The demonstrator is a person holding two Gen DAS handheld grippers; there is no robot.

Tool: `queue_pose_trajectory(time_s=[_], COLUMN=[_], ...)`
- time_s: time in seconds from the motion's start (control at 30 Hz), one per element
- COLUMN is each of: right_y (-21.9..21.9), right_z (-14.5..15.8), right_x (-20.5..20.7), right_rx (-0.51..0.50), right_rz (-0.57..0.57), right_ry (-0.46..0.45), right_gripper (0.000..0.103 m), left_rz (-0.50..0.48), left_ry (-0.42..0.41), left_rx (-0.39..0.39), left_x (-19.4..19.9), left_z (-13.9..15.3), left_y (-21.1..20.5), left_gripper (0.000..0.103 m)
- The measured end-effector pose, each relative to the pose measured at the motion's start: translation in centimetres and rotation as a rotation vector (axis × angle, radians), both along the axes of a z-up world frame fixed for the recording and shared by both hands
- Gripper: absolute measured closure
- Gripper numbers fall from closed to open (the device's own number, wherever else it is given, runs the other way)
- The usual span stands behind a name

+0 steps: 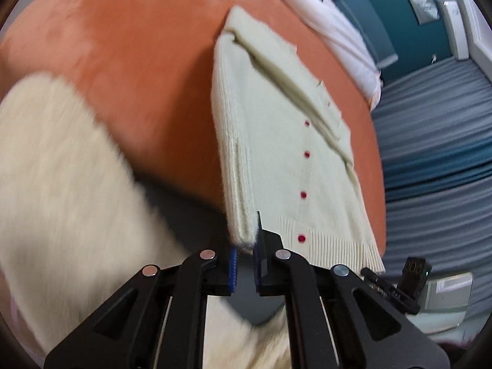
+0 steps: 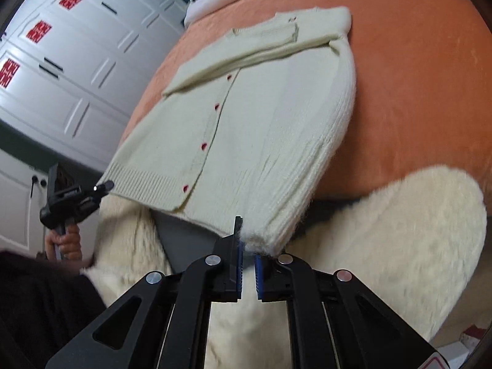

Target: Fold small clothes

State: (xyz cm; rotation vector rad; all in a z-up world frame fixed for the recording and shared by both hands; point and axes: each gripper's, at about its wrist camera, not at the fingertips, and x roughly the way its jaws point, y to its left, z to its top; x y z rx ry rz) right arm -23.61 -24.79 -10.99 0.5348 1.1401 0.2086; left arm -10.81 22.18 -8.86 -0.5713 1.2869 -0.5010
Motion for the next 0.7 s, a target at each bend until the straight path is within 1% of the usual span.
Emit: queue_pose_trajectory(time_s=[0.1, 0.17, 0.2, 0.23, 0.27, 0.33, 0.37, 0.4, 0.43, 0.47, 0.5, 0.53, 0.57, 0.6, 0.63, 0.67, 0.7], right_y=[1.2, 1.1, 0.7, 0.1, -0.7, -2.9, -4.2, -5.7, -7.0, -7.8, -8.7, -9.3, -9.7, -10.0, -9.9, -9.7, -9.3], right_z=[-0.7, 0.0, 1.0, 2.3, 3.8, 7.0, 8.2, 8.9, 8.9, 8.4, 7.5, 6.5, 5.3, 4.2, 3.3, 2.8, 2.6], right_x=[-3.5, -4.6, -4.5, -4.0, -2.9, 0.3, 2.2, 4.3, 6.5, 8.9, 11.1, 13.1, 14.7, 16.0, 16.7, 16.9, 16.6], right_rx=[0.03, 0.063, 0.088, 0.101, 0.102, 0.094, 0.103, 0.118, 0.145, 0.172, 0.146, 0.078, 0.026, -0.002, -0.014, -0.006, 0.001], right_rz=[0.061, 0.064, 0.05, 0.034, 0.015, -0.042, -0.081, -0.14, -0.188, -0.218, -0.263, -0.336, -0.401, -0.461, -0.506, -0.532, -0.546], right_ry=[0.093, 0.108, 0.089, 0.052, -0.004, -0.152, -0.232, -0.307, -0.357, -0.397, -0.418, -0.416, -0.393, -0.361, -0.337, -0.334, -0.348], right_gripper=[0.096, 0.096, 0.097, 0.097, 0.097, 0.097, 0.097, 0.097, 0.097, 0.097, 0.096, 0.086, 0.082, 0.079, 0.078, 0.078, 0.072], left_rz=[-0.044, -0.038, -0.021, -0.005, 0.004, 0.005, 0.011, 0.017, 0.036, 0.055, 0.059, 0.078, 0.109, 0.138, 0.165, 0.183, 0.198], left_ry=[0.06, 0.043, 0.018, -0.029, -0.088, -0.209, -0.268, -0.31, -0.34, -0.35, -0.344, -0.335, -0.319, -0.309, -0.3, -0.276, -0.259], left_rx=[0.006, 0.01, -0.007, -0.032, -0.045, -0.081, -0.082, -0.076, -0.077, -0.073, -0.068, -0.046, -0.003, 0.047, 0.068, 0.063, 0.046], left_x=[-3.1, -3.4, -2.8, -1.6, 0.0, 4.1, 6.5, 8.8, 11.5, 13.9, 16.3, 18.9, 20.8, 22.1, 22.4, 22.3, 22.2], left_z=[0.5, 2.7, 4.1, 5.9, 7.6, 10.0, 10.7, 10.8, 10.6, 9.9, 8.9, 7.5, 6.2, 5.0, 4.3, 3.5, 3.1], left_y=[0.8, 1.3, 1.5, 1.5, 1.4, 0.7, 0.1, -0.5, -1.3, -2.0, -2.7, -3.6, -4.2, -4.5, -4.6, -4.1, -3.7], left_gripper=[0.097, 0.097, 0.097, 0.097, 0.097, 0.097, 0.097, 0.097, 0.096, 0.094, 0.092, 0.086, 0.078, 0.067, 0.062, 0.06, 0.055])
